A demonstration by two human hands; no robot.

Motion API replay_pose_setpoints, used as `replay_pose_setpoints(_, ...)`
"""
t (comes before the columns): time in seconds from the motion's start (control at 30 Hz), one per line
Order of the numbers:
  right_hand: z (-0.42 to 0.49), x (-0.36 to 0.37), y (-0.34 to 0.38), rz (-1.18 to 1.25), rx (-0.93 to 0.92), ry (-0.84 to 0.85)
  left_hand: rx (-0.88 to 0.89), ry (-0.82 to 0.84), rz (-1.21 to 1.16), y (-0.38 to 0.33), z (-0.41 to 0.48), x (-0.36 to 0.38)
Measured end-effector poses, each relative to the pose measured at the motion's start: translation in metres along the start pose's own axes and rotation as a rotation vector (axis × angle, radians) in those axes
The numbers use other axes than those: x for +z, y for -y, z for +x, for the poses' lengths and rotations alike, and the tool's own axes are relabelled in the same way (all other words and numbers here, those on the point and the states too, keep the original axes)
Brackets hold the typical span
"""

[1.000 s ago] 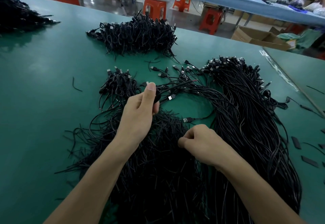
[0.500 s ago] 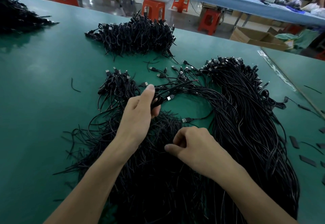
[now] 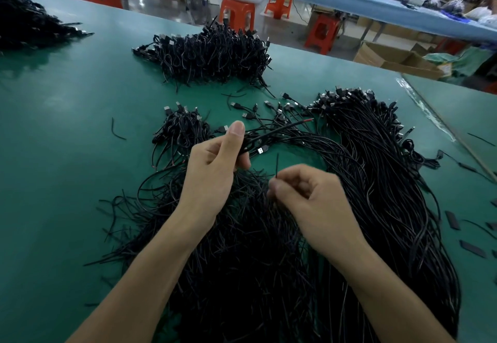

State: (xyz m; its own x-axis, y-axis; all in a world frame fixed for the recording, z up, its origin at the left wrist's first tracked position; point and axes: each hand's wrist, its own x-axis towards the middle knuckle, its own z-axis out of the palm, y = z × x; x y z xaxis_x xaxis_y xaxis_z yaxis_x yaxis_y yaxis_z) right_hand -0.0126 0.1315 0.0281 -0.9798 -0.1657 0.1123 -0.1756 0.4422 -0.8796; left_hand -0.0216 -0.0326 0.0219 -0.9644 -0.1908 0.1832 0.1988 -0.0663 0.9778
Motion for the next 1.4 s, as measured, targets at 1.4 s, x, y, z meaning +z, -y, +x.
replay_pose_setpoints(1.4, -0.003, 0.006, 0.009, -0.500, 0.127, 0.170, -0.141, -0.085, -0.072, -0.006, -0.001, 0.003)
